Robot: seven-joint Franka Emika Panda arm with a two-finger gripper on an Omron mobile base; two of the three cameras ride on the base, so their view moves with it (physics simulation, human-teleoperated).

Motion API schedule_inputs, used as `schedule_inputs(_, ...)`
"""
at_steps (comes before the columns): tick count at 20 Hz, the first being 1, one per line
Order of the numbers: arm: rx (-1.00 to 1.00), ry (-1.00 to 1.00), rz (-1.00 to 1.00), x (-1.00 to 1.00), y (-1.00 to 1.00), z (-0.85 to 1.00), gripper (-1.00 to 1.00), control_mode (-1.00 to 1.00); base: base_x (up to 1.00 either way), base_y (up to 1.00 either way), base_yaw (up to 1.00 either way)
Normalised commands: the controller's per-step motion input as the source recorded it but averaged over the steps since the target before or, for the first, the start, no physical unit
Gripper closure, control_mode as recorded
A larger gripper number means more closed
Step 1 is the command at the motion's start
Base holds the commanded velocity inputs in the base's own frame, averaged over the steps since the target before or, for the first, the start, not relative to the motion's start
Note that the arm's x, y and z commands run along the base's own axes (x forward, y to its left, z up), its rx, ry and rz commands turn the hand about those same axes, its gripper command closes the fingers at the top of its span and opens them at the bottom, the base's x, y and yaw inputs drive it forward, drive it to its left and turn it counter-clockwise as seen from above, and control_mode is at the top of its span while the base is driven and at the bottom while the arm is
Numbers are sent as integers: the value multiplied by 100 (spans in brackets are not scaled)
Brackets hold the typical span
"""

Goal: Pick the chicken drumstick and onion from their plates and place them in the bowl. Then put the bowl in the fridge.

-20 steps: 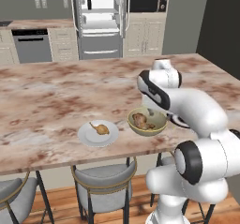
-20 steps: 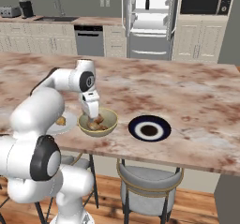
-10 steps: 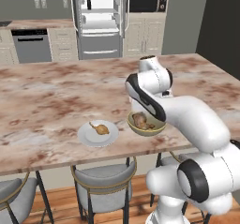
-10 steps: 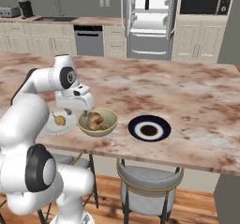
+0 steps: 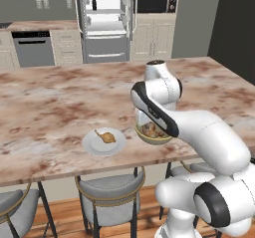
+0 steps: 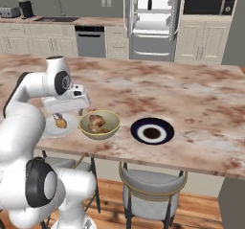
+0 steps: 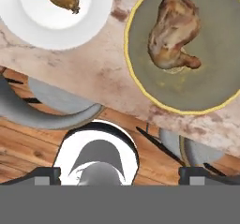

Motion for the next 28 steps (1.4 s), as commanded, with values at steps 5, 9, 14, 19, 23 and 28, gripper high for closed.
schedule_inputs(5, 25, 1, 39, 14, 29, -1, -100, -100, 0, 0, 0)
schedule_inputs(9, 11, 0, 32, 21, 46, -4, -100, -100, 0, 0, 0)
schedule_inputs(14, -2, 0, 19, 22, 52, -1, -100, -100, 0, 0, 0)
schedule_inputs(19, -4, 1, 13, 15, 44, -15, -100, -100, 0, 0, 0)
schedule_inputs(23, 0, 2, 16, 10, 36, -35, -100, -100, 0, 0, 0)
schedule_inputs(28, 0, 0, 16, 12, 29, -36, -100, -100, 0, 0, 0)
